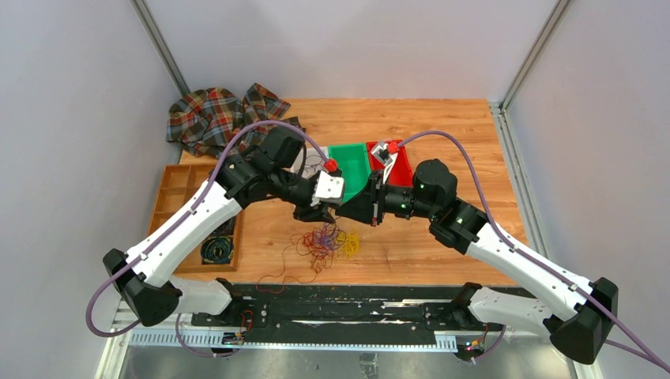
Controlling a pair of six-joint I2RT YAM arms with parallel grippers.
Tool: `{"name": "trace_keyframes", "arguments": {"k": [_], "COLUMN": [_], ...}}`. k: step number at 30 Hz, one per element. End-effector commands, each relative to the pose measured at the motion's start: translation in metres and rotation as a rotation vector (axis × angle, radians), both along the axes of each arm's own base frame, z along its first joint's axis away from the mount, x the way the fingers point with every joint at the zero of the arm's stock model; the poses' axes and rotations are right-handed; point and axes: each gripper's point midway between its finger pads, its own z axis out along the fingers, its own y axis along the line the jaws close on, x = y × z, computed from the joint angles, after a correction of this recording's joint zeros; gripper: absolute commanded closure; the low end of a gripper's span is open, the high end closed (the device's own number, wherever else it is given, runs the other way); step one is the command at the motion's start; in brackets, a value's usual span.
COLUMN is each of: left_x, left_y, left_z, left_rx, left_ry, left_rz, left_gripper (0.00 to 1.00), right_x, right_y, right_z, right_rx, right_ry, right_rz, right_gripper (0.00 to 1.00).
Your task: Untangle the cables
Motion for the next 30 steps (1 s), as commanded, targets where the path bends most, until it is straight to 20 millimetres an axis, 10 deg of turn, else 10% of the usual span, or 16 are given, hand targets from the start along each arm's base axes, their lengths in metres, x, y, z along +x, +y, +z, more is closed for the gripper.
{"name": "trace_keyframes", "arguments": {"k": [1, 9, 17, 30], "left_x": [-0.009, 0.02, 0.067, 0.055], "left_y": [0.003, 0.009, 0.019, 0.009], "left_z": [-0.001, 0.003, 0.043, 0.079], "left_rx": [-0.005, 0.007, -0.059, -0.188], "left_ry": [0.008, -0.094, -0.12, 0.045], "left_rz": [-0.008, 0.154, 0.524, 0.589], "left_gripper": [0.67, 0.96, 1.0, 1.0], "right_x": [-0.001, 0.004, 0.04, 0.047], "right_y": [-0.001, -0.011, -0.052, -0.005], "right_z": [0.026, 0.017, -0.007, 0.001], "right_rx": [0.067, 0.062, -0.024, -0.076], "right_ry": [-0.039, -0.053, -0.162, -0.363], "right_rz": [0.016, -0.057, -0.382, -0.454], "right_gripper": [0.99, 0.93, 0.29, 0.21]}}
